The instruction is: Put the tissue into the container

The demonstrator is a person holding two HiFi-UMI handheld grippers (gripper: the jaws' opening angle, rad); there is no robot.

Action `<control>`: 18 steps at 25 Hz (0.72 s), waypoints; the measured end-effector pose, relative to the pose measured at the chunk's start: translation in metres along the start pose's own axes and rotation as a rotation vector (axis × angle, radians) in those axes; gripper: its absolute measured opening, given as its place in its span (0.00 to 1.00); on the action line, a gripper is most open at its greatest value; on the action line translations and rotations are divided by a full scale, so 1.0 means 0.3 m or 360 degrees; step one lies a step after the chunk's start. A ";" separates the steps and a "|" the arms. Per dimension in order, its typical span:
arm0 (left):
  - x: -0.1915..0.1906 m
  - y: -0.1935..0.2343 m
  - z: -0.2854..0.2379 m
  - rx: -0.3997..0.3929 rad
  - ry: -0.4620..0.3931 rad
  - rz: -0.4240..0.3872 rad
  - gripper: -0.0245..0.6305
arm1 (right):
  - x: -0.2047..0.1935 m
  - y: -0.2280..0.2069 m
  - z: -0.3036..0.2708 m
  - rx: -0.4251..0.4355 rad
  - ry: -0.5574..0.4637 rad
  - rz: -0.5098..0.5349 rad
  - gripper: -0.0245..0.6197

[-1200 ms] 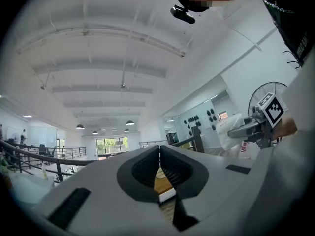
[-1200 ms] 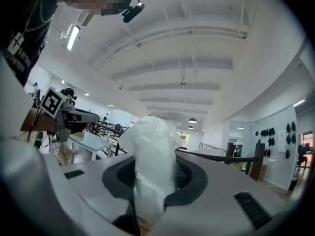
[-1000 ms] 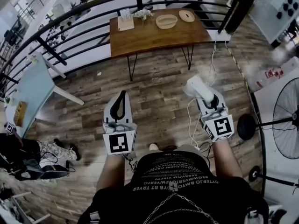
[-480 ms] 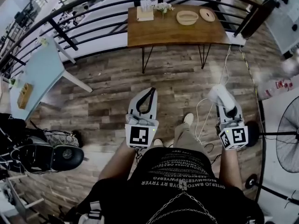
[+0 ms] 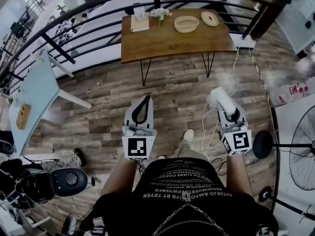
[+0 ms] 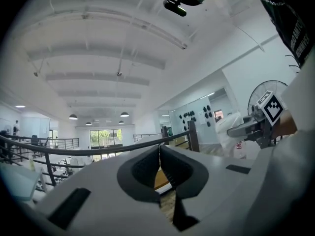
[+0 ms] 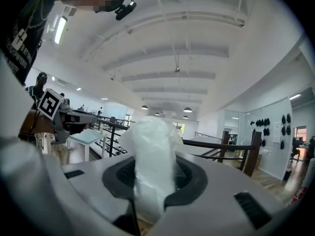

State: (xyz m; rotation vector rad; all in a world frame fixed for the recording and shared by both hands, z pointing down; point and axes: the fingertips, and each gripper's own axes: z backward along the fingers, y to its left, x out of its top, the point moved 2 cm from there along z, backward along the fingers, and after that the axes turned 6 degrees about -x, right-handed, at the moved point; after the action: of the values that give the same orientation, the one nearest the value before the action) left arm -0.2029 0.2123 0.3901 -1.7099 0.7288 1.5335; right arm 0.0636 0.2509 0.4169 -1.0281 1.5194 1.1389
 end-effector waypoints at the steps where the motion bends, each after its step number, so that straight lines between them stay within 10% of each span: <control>1: 0.003 0.006 -0.043 0.0003 0.0009 0.0003 0.08 | 0.006 -0.025 -0.034 0.0009 -0.0004 0.0002 0.21; 18: 0.053 -0.013 -0.503 0.0115 0.0017 0.0058 0.08 | -0.029 -0.387 -0.367 0.0153 -0.0028 -0.0054 0.21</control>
State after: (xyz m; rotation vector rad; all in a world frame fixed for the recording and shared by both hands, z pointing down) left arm -0.1092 0.0931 0.3805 -1.6610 0.8148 1.5055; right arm 0.1554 0.1193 0.4179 -0.9726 1.5222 1.0392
